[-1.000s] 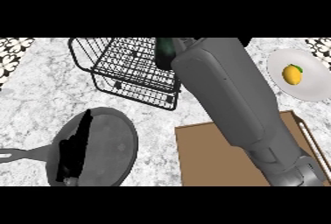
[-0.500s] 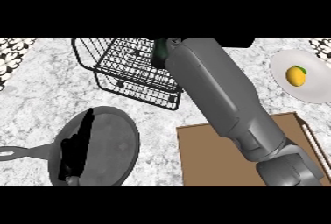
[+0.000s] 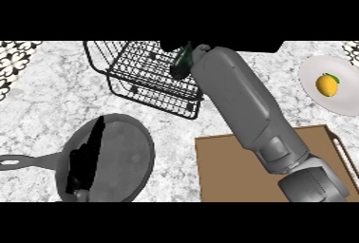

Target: Pick the eggplant from the tray and place it in the tiered basket

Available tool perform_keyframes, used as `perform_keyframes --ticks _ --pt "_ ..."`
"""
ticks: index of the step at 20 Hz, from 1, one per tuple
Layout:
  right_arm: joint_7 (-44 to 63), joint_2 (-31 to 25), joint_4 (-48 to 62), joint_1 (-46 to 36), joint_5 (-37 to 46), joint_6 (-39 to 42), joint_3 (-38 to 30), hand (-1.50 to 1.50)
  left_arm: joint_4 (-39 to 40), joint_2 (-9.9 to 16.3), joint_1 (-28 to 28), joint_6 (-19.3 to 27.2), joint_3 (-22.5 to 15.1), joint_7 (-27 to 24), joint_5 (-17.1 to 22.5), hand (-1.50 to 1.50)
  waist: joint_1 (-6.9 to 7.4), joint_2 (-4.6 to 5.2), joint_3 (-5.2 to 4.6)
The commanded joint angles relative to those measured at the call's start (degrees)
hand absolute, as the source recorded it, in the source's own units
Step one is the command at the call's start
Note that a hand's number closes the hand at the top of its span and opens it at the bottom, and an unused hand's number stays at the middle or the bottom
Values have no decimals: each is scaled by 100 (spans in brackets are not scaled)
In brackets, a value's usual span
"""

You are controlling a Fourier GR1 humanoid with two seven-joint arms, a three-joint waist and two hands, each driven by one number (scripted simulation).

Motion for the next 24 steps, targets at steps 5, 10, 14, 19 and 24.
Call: perform_keyframes --ticks 5,10,14,19,24 --pt "-870 5 17 -185 -1320 -1040 -187 -150 -97 -59 181 -32 -80 215 -24 0 -65 -29 -20" --pt "-1100 -231 -331 -14 -748 -2018 -588 -150 -5 -125 219 160 38 207 -71 0 -324 -77 -18" --pt "-518 -747 -870 474 -563 -2287 -645 -150 106 -137 239 282 201 222 -49 0 -556 -145 -16" --pt "238 -1468 -2237 1372 -569 -1713 -611 -150 108 -95 530 150 299 -68 69 0 -681 -189 -18" --pt "472 -2496 -3801 2437 -1253 -675 -1033 -150 -65 -62 504 263 424 168 97 0 -890 -232 -13"
